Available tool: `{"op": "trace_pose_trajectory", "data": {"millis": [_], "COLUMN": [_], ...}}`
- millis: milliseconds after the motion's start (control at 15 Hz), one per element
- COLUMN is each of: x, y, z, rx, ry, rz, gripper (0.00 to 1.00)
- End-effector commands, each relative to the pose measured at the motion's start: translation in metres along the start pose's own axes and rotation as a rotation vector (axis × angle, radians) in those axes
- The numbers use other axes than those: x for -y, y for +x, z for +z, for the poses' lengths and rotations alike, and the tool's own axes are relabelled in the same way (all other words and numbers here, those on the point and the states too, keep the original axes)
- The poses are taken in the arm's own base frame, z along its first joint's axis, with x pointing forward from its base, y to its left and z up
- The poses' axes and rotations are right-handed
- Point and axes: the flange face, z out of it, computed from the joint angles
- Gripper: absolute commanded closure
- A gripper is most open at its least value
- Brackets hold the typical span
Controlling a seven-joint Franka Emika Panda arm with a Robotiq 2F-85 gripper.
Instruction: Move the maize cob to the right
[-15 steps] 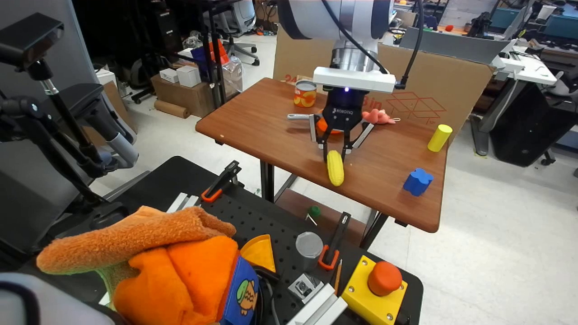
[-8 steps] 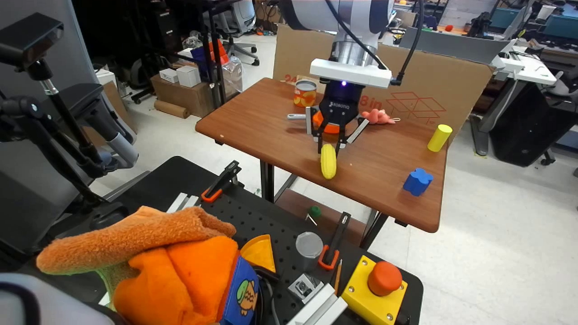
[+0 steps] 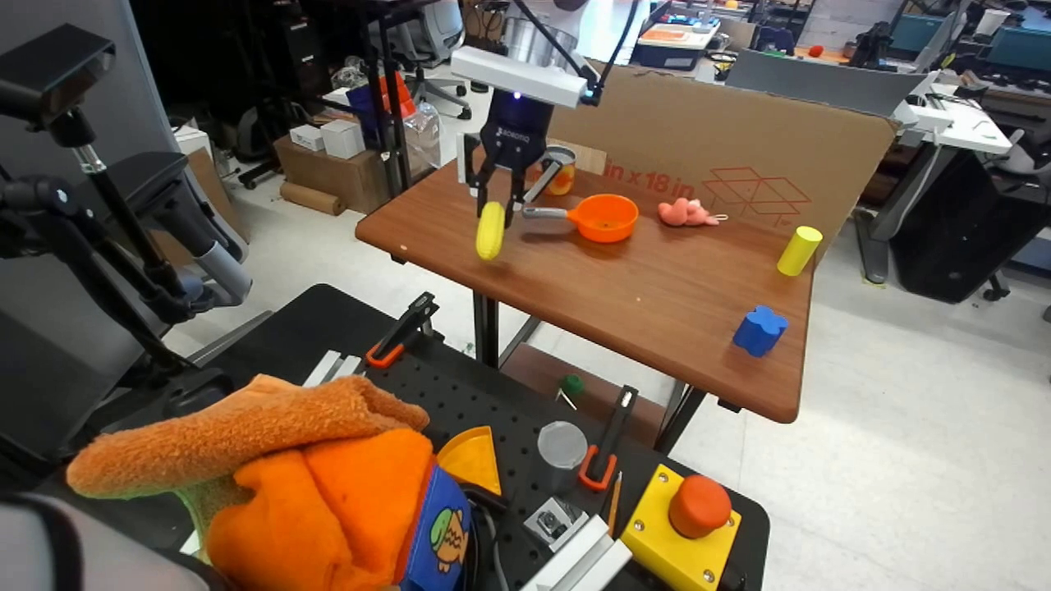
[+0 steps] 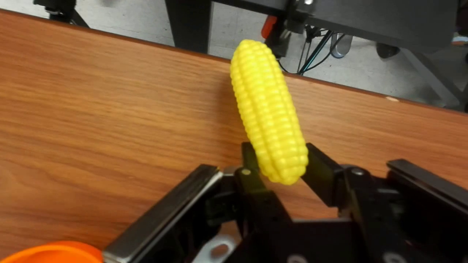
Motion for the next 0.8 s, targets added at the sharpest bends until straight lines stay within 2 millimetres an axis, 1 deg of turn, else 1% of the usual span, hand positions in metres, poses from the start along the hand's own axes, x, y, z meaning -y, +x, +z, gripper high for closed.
{"op": "trace_pose_trajectory", "data": {"millis": [0, 67, 200, 333, 533, 667, 733], "x": [0.040, 0.047, 0.050, 0.047, 0.043, 0.042, 0.043], "y": [0.019, 0.025, 0.041, 0.060, 0.082, 0.093, 0.094], "z": [-0.004, -0.004, -0.002, 0.001, 0.009, 0.017, 0.017], "rx": [0.010, 0.014, 0.020, 0.027, 0.051, 0.067, 0.085], "ry": [0.028, 0.027, 0.011, 0.008, 0.011, 0.002, -0.004], "rz": [-0.034, -0.054, -0.086, -0.106, -0.110, -0.106, -0.109], "gripper": [0.89, 0.89, 0.89, 0.89, 0.89, 0.89, 0.89]}}
